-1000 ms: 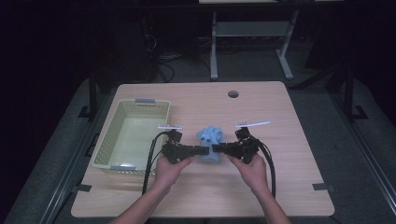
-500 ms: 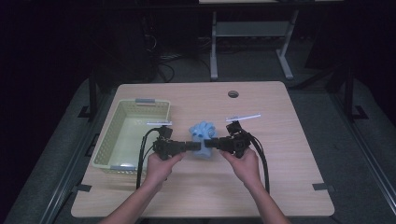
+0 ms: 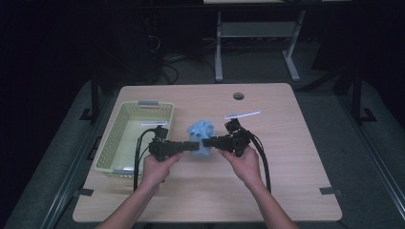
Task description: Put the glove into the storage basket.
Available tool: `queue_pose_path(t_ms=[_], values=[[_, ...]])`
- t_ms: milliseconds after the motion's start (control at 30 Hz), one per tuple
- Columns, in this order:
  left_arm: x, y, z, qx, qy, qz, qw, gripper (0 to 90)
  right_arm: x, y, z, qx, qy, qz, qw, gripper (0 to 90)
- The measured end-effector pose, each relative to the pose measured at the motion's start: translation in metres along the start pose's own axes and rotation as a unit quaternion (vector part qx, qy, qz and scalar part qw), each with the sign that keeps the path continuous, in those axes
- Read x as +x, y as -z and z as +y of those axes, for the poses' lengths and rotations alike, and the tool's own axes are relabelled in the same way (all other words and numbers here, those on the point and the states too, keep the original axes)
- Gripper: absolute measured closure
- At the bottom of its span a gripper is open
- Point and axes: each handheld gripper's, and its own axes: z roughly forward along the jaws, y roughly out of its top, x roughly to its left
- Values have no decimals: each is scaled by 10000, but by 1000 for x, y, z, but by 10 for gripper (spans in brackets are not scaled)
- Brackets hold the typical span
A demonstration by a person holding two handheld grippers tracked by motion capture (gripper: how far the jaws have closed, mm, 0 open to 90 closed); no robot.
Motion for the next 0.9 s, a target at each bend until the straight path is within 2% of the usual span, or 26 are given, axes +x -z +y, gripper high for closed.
queue_pose_path(t_ms=[433,900], values=[[2,18,6,-69,-25,47,10000,721,11,-10,12,56,100,33,9999,793],[3,39,6,-240,14,25,9997,722,28,-20,26,200,384,19,9991,792]])
